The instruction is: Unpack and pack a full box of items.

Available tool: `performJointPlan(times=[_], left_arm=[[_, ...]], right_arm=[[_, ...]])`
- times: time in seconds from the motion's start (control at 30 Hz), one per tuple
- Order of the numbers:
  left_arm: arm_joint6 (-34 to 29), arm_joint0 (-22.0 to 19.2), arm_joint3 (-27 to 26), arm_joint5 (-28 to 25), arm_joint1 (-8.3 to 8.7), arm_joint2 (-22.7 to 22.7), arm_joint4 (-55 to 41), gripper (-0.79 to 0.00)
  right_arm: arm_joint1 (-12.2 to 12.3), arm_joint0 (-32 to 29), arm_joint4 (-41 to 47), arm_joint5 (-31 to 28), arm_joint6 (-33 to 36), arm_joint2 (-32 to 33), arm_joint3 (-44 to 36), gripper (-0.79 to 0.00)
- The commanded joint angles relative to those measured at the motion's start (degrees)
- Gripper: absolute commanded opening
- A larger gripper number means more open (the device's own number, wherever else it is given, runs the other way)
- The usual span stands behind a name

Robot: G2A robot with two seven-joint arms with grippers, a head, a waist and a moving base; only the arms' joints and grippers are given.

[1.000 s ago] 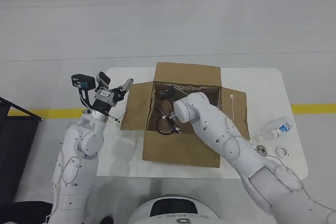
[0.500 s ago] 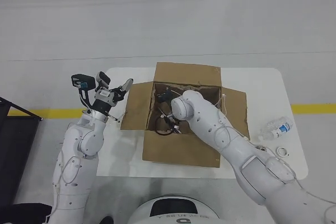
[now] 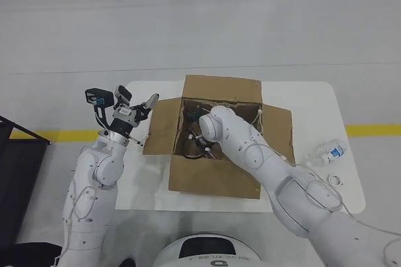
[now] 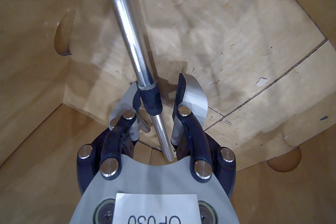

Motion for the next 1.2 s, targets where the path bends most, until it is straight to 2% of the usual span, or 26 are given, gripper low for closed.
performJointPlan(times=[0.0, 0.23, 0.47, 0.7, 0.87, 1.0, 1.17], left_arm=[[0.0, 0.0, 0.0, 0.0, 0.0, 0.0, -0.01, 0.0], [0.0, 0.0, 0.0, 0.0, 0.0, 0.0, -0.01, 0.0], [0.0, 0.0, 0.0, 0.0, 0.0, 0.0, -0.01, 0.0], [0.0, 0.0, 0.0, 0.0, 0.0, 0.0, -0.01, 0.0], [0.0, 0.0, 0.0, 0.0, 0.0, 0.0, -0.01, 0.0], [0.0, 0.0, 0.0, 0.0, 0.0, 0.0, -0.01, 0.0], [0.0, 0.0, 0.0, 0.0, 0.0, 0.0, -0.01, 0.0]], right_arm=[[-0.32, 0.19, 0.01, -0.07, -0.89, -0.07, 0.61, -0.785], [0.33, -0.77, -1.19, 0.69, -4.43, 1.49, -1.7, -0.785], [3.8, -6.39, -6.45, 3.64, -6.84, 5.37, -13.41, -0.785], [9.98, -20.93, -17.24, 5.35, -6.45, 14.27, -39.17, -0.785], [12.93, -31.6, -21.86, 3.38, -8.51, 21.11, -54.51, -0.785], [14.29, -39.11, -22.06, 0.56, -14.65, 25.65, -64.19, -0.785], [15.31, -48.22, -20.51, -1.59, -27.88, 30.7, -73.9, -0.785]])
